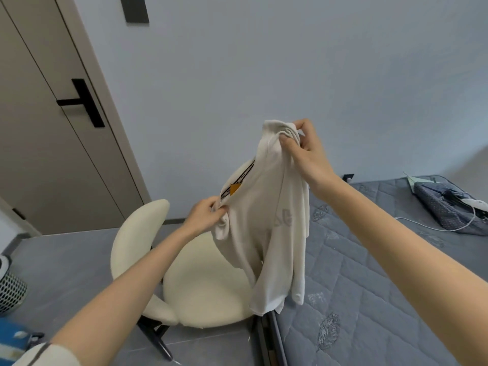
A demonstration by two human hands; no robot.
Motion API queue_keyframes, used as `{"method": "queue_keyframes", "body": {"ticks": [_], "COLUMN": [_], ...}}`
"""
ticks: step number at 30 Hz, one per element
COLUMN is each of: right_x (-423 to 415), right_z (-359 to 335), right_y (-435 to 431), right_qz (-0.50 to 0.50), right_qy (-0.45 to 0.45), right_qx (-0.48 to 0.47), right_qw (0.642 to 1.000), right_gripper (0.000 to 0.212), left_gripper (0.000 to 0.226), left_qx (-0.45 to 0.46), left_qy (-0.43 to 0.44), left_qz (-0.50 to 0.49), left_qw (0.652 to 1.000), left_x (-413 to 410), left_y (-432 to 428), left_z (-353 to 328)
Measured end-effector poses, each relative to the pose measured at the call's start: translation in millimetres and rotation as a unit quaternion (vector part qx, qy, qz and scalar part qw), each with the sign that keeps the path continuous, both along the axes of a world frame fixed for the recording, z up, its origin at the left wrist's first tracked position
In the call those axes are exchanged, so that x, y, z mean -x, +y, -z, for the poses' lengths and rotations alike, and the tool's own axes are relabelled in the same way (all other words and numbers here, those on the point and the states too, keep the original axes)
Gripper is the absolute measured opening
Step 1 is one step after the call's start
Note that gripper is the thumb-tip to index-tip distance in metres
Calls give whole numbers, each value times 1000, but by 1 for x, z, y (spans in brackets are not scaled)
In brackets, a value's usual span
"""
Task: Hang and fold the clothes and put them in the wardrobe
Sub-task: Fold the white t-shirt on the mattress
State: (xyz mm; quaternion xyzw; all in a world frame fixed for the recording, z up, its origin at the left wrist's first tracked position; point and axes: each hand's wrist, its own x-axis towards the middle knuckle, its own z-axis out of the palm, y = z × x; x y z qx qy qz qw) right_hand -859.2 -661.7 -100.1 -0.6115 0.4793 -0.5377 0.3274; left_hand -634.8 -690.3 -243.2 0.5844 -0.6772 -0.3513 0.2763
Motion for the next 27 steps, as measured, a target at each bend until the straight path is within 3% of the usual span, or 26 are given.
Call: {"method": "queue_keyframes", "body": {"ticks": [4, 6, 9, 11, 12, 14, 15, 17, 20, 22, 24, 27], "right_x": [14, 19, 28, 34, 36, 35, 32, 27, 30, 34, 36, 33], "right_z": [7, 8, 9, 12, 15, 25, 31, 40, 41, 40, 44, 54], "right_y": [-2, -3, -8, -10, -10, -8, -6, -2, -1, -2, -2, 0], "right_qz": [47, 69, 117, 153, 166, 165, 156, 150, 165, 171, 173, 172], "right_qy": [-20, -28, -28, -29, -27, -12, -7, -9, -3, 14, 37, 68], "right_qx": [-4, -9, -16, -27, -37, -58, -62, -59, -41, -35, -33, -33], "right_qw": [999, 997, 993, 987, 985, 985, 986, 987, 985, 985, 984, 982], "right_gripper": [7, 5, 4, 4, 4, 5, 5, 6, 8, 6, 5, 6], "left_gripper": [21, 22, 53, 47, 39, 21, 13, 11, 16, 6, 15, 36], "left_qx": [-36, -105, -229, -252, -215, -57, 18, 46, -75, -161, -165, -100], "left_qy": [58, 126, 271, 331, 289, 22, -110, -210, -222, -138, -97, -138], "left_qz": [-12, -10, 79, 67, 47, -10, -35, -55, -20, 17, 59, 77], "left_qw": [998, 986, 932, 907, 932, 998, 993, 975, 972, 977, 980, 982], "left_x": [-1, 3, 10, 12, 12, 5, -1, -13, -26, -29, -30, -30], "left_y": [-3, -1, 1, 1, -1, -9, -11, -12, -13, -11, -8, -6], "left_z": [-13, -23, -33, -38, -38, -35, -33, -30, -27, -28, -33, -34]}}
